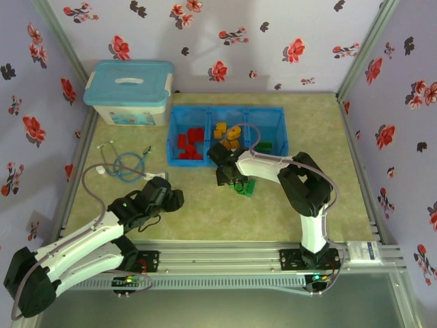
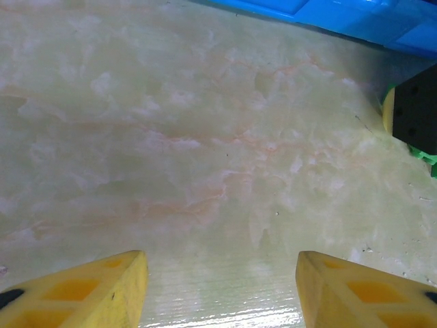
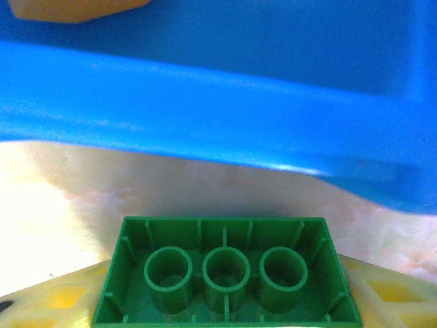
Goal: Sort the legos into containers by color
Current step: Pick up the lego from the center of the table.
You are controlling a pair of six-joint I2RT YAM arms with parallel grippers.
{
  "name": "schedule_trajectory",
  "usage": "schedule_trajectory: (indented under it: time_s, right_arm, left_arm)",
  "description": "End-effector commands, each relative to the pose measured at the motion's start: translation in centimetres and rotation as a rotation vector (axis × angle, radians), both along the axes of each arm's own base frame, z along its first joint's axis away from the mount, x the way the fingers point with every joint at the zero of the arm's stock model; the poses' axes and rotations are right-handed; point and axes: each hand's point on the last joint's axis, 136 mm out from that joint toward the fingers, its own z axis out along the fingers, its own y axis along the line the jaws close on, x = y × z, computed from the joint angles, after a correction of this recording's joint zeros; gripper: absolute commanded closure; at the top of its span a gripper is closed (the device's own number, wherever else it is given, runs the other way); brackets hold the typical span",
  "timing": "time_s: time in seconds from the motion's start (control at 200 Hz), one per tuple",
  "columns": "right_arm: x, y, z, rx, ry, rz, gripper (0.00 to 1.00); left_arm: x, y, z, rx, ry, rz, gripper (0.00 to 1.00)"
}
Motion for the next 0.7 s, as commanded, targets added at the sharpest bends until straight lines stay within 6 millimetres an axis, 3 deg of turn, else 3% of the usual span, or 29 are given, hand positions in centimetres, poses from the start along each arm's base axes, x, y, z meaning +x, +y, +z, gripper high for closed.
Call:
schedule_trajectory:
  time_s: [0.0,0.25,0.515,0.695]
  right_arm:
    - [-0.3,0.2,1.9,-0.007,-0.042,-0.002,0.37]
    - [-1.1,0.1,4.0,-0.013,-0.088,0.007,0.38]
    - [-0.9,-0.6,8.8,0.022,-0.177,0.011,0.38]
    - [0.4,-3.7,12.5,0.022,-0.255,-0.044,0.36]
  left_arm:
    - [0.2,0.1,-0.1,0.002,-0.013,0.020,0.41]
    - [0.3,0.0,-0.1,0.003,-0.012,0.019,0.41]
    - [0.3,-0.2,0.0,0.005,-0.014,0.012,0.41]
    - [0.3,-0.4,0.1,0.006,-0.015,0.002,0.41]
